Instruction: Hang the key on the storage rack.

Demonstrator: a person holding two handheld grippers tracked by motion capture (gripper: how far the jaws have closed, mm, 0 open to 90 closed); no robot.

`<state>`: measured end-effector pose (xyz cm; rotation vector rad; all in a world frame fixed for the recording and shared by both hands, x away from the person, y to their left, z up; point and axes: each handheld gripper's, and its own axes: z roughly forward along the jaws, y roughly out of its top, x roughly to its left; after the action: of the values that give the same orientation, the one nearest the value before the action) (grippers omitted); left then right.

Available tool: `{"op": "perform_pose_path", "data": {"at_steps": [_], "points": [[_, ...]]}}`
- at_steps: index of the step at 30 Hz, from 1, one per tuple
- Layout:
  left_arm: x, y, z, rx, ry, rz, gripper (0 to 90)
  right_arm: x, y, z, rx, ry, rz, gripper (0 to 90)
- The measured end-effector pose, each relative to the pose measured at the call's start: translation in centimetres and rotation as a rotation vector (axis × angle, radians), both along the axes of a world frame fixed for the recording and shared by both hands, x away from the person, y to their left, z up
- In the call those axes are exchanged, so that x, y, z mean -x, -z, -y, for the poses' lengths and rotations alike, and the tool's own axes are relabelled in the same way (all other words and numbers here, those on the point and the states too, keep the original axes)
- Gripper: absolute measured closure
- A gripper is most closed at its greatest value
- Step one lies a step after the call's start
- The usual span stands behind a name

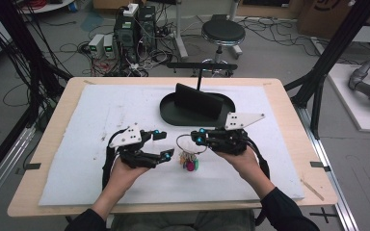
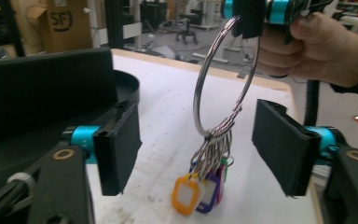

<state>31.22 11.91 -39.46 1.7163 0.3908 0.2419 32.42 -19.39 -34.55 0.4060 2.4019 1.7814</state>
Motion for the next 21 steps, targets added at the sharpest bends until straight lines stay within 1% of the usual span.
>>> {"op": "perform_pose_path", "data": {"at_steps": [1,2,6,7,8,12,14,15,16,17,19,20,21], "points": [[-0.1,0.0,0.2,0.006,0.009,0.000,34.3,0.0,0.0,-0.1,0.002,0.001,0.005,88.0],[-0.2,-0.1,0.5,0.007,0.022,-0.003,34.9,0.1,0.0,-0.1,0.001,-0.006,-0.002,88.0],[-0.4,-0.1,1.1,-0.002,0.036,-0.010,37.7,0.1,0.0,-0.3,0.001,-0.014,0.004,88.0],[-0.5,-0.1,1.2,-0.003,0.046,-0.013,42.0,0.2,0.0,-0.3,0.002,-0.016,0.004,88.0],[-0.5,-0.1,1.4,-0.002,0.047,-0.014,42.0,0.2,0.0,-0.3,0.002,-0.016,0.004,88.0],[-0.6,-0.1,1.9,-0.018,0.042,-0.007,48.4,0.2,0.0,-0.3,0.000,-0.021,0.008,87.9],[-0.6,0.0,2.1,-0.017,0.041,-0.006,51.7,0.3,0.0,-0.3,0.002,-0.023,0.005,87.9],[-0.7,0.0,2.2,-0.020,0.039,-0.003,51.7,0.3,0.0,-0.3,0.002,-0.023,0.005,87.9],[-0.7,0.0,2.2,-0.022,0.041,0.002,53.4,0.3,0.0,-0.3,0.002,-0.024,0.004,87.9],[-0.6,0.0,2.3,-0.021,0.037,0.006,57.6,0.2,0.0,-0.3,0.003,-0.025,0.007,87.9],[-0.6,0.0,2.3,-0.016,0.040,0.007,62.9,0.2,0.0,-0.3,0.005,-0.025,0.009,88.0],[-0.6,0.0,2.2,-0.015,0.041,0.012,62.9,0.2,0.0,-0.3,0.005,-0.025,0.009,88.0],[-0.6,-0.1,2.2,-0.017,0.042,0.015,65.4,0.2,0.0,-0.3,0.004,-0.025,0.012,88.0]]}}
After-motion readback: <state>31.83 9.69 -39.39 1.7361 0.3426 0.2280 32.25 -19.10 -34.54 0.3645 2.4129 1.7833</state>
